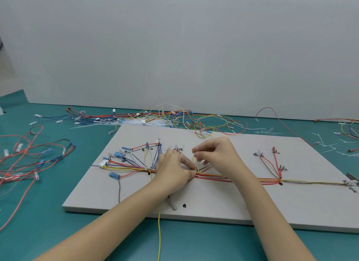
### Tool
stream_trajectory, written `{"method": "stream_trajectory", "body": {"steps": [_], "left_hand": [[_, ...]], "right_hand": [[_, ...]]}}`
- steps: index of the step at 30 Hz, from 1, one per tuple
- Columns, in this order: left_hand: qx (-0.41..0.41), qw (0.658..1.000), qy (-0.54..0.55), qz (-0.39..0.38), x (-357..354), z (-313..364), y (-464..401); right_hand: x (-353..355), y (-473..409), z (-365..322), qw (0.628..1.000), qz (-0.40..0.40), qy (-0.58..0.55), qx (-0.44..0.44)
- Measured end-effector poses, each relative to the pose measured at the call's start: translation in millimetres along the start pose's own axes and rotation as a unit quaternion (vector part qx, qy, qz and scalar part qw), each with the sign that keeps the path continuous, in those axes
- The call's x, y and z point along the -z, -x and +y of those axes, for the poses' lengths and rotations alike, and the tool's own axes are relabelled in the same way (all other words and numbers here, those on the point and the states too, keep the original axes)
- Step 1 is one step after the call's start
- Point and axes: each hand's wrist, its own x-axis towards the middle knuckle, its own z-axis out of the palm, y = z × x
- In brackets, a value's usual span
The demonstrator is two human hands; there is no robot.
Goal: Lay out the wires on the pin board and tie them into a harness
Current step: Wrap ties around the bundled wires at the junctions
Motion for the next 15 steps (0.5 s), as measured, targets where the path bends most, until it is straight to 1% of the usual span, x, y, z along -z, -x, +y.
{"method": "stream_trajectory", "body": {"steps": [6,10,12,15], "left_hand": [[0.013,1.0,0.011,0.004,-1.6,-1.0,-1.0],[0.025,0.999,0.028,-0.005,0.4,0.3,-1.6],[0.044,0.998,0.032,-0.02,3.1,1.6,-3.1],[0.079,0.994,0.032,-0.071,11.3,3.1,-8.8]], "right_hand": [[-16.9,1.8,0.4,0.999,-0.009,0.039,0.026],[-9.0,2.6,-0.9,0.999,-0.036,0.012,0.017],[-8.0,3.4,-2.2,0.998,-0.053,0.007,0.013],[-5.5,2.9,-6.3,0.996,-0.084,0.006,0.01]]}}
